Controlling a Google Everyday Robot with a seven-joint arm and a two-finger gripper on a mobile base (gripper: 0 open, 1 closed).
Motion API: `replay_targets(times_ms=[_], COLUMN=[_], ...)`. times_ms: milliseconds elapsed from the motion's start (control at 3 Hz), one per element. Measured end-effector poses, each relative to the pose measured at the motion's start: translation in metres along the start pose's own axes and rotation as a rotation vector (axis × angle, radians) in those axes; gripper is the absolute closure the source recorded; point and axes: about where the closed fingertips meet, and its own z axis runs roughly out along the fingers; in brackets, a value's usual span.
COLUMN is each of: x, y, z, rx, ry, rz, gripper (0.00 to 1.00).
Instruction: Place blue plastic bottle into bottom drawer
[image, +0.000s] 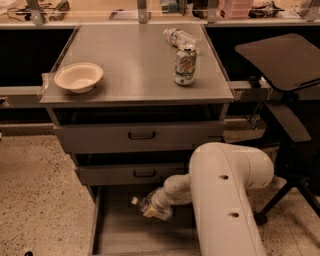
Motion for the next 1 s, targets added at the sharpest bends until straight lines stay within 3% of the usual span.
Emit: replay_targets(times_ms=[333, 667, 1000], x=[0.0000, 0.0000, 0.0000], y=[0.0000, 0.0001, 0.0001], z=[0.0000, 0.0001, 0.0001], rx=[0.000, 0.000, 0.000], ry=[0.000, 0.000, 0.000], rz=[0.000, 0.000, 0.000], gripper=[0.11, 0.00, 0.00])
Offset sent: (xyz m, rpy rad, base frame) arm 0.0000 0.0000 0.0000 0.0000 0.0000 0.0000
